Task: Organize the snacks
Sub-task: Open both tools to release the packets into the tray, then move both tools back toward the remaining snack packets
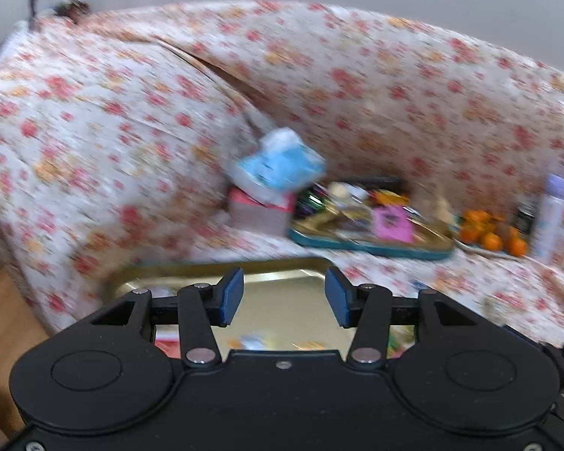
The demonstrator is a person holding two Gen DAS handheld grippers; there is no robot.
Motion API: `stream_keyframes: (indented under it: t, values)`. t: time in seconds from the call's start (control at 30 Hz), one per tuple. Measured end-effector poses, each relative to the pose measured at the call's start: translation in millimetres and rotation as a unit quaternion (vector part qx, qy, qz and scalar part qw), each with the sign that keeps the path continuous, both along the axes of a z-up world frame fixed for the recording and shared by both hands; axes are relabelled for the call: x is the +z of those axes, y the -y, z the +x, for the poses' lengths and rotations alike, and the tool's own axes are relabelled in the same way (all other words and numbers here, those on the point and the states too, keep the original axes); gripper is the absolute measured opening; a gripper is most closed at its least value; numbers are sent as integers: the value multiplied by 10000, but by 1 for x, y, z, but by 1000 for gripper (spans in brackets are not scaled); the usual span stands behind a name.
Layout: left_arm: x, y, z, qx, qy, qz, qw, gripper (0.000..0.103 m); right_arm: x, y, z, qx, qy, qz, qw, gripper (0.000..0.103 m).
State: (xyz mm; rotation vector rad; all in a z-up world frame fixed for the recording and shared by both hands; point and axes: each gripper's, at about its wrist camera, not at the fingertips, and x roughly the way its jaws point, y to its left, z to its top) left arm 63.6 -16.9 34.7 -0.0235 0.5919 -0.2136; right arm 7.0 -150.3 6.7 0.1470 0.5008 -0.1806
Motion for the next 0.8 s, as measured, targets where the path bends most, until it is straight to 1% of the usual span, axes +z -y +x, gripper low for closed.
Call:
stream_keyframes:
  t: [0.07,0.13,0.2,0.27,0.33,0.4,0.43,0.47,0.5,0.63,0.8]
  values:
    - [-4,12,-4,-164,-179,-27,9997,56,-3,13,-8,-146,-37,3,9999,70]
    - [-8,26,-10,-287,-238,64,9993,56,-7,28,-16,-306,-71,91,9995,72]
    - [-13,40,-16,-381,-249,194,9988,56,-12,44,-24,-465,-54,269,9985,83]
    - [-17,51,-21,-505,-318,270,9979,56,-16,58,-29,-552,-112,530,9970,90]
    - [-22,60,-24,-607,-393,328,9968,56,-23,73,-31,-640,-247,872,9938,91]
    - [-26,68,-26,-678,-462,382,9959,56,-29,86,-35,-742,-296,1207,9895,97]
    - [-29,73,-28,-713,-498,434,9953,56,-32,92,-37,-767,-311,1299,9881,99]
    - [-32,78,-29,-754,-537,495,9945,56,-35,97,-38,-771,-316,1360,9872,103]
    - [-34,82,-30,-793,-563,536,9938,55,-36,101,-40,-757,-305,1409,9867,103]
    - [-43,98,-35,-938,-667,705,9908,55,-42,117,-43,-843,-224,1421,9860,103]
    - [-57,120,-36,-1140,-807,841,9866,55,-54,137,-36,-1040,-585,1068,9871,103]
